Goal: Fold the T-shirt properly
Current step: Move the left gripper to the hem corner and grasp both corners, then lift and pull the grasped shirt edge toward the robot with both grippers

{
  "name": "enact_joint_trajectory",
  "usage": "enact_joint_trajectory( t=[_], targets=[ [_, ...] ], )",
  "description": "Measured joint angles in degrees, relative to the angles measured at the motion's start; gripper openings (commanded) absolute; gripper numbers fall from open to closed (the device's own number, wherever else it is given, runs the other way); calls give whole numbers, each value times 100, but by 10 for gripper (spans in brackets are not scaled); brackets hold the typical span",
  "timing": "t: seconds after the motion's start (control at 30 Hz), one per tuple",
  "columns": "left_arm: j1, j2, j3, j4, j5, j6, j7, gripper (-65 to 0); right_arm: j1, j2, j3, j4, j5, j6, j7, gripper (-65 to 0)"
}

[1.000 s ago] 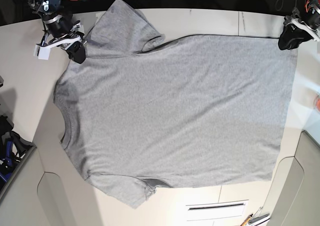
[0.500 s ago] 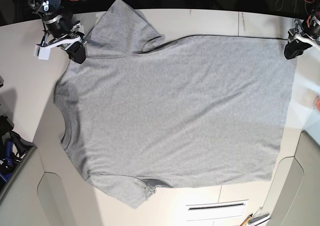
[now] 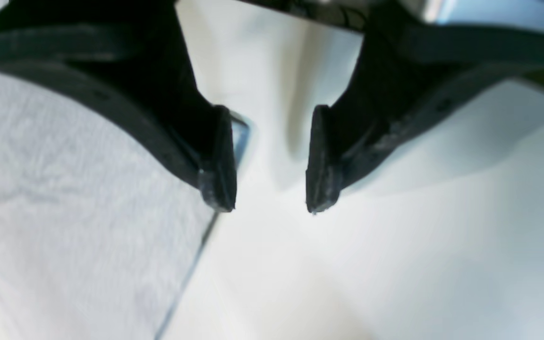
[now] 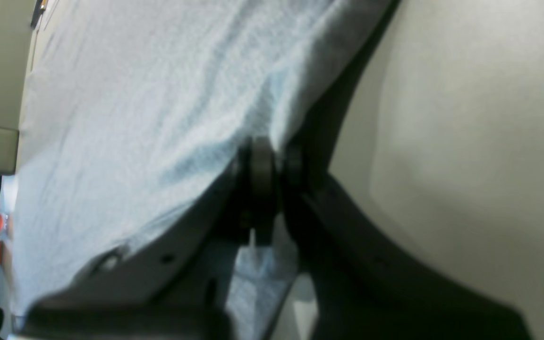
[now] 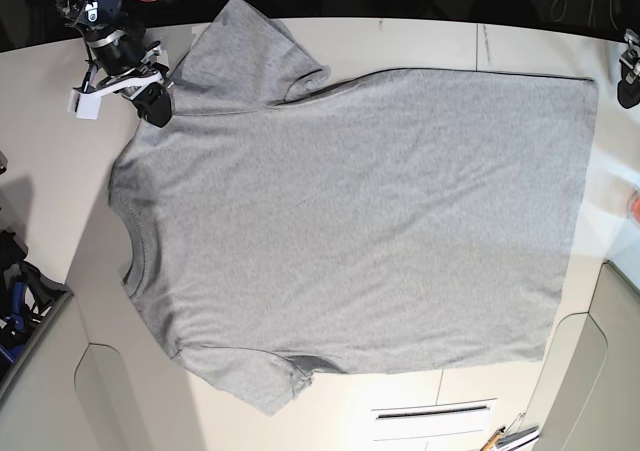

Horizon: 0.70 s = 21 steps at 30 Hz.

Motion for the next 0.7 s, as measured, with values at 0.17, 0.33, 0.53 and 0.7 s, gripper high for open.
enact_joint_trajectory(
  t=[0.17,0.33,0.53,0.7],
  targets=[
    [28,15,2,2,-15,0,63,-377,0,0,0,0,0,-2,0,-650],
    [72,76,304,0,-20,0,136,-377,0,0,0,0,0,0,0,-650],
    [57,31,938,11,-114,2,15,-376,0,0,0,0,0,0,0,-650],
    [50,83,1128,35,-177,-22,-52,-376,0,0,0,0,0,0,0,-650]
  ],
)
